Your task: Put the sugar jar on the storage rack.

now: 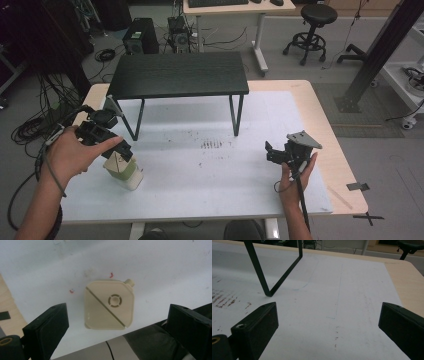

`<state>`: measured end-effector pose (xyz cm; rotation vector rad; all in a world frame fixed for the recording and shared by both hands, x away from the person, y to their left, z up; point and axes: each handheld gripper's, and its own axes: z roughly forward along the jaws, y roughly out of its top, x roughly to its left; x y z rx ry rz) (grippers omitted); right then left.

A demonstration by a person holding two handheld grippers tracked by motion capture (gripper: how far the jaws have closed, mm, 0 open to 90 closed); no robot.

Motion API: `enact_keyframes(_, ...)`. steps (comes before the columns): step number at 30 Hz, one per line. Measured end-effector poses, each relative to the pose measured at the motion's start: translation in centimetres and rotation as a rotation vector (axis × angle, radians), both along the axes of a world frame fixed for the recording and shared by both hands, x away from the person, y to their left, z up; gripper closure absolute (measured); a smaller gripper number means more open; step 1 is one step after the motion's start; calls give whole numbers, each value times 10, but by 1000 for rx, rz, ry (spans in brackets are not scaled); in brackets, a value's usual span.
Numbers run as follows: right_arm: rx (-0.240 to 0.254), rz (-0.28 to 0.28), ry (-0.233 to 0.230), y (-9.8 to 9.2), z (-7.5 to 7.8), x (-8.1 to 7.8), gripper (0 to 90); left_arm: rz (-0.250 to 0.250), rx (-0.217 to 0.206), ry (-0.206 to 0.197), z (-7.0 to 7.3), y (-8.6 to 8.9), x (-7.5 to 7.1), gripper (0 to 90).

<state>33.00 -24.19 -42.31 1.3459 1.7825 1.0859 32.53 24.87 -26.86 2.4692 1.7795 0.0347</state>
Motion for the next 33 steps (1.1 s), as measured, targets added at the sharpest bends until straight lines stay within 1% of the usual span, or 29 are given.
enact_keyframes(2, 0, 0, 0, 0, 0, 0, 30, 1, 1, 3, -1, 0, 0, 48)
enact_keyframes(3, -2, -1, 0, 0, 0, 0, 30, 1, -8, 7, -4, 0, 1, 48)
enact_keyframes(7, -3, -1, 1, 0, 0, 0, 31, 1, -6, 12, -8, -1, 1, 48)
enact_keyframes(13, -4, -5, -2, 0, 0, 0, 30, -1, -9, 24, -20, 0, 3, 48)
enact_keyframes(18, -1, -3, -3, 0, 0, -1, 30, 7, -14, 26, -27, 3, 4, 48)
enact_keyframes(23, -5, 1, -4, 1, 0, -1, 30, 11, -20, 18, -34, 3, 3, 48)
enact_keyframes(24, -5, 1, -4, 1, 0, -1, 30, 11, -20, 18, -34, 3, 3, 48)
enact_keyframes(25, -7, -1, -5, 1, 0, -1, 30, 11, -9, 27, -36, 2, 4, 48)
enact_keyframes(26, -7, -1, -5, 1, 0, -1, 31, 13, -7, 29, -38, 2, 4, 48)
enact_keyframes(33, -4, 1, -6, 1, 0, -1, 30, 18, -9, 29, -46, 2, 4, 48)
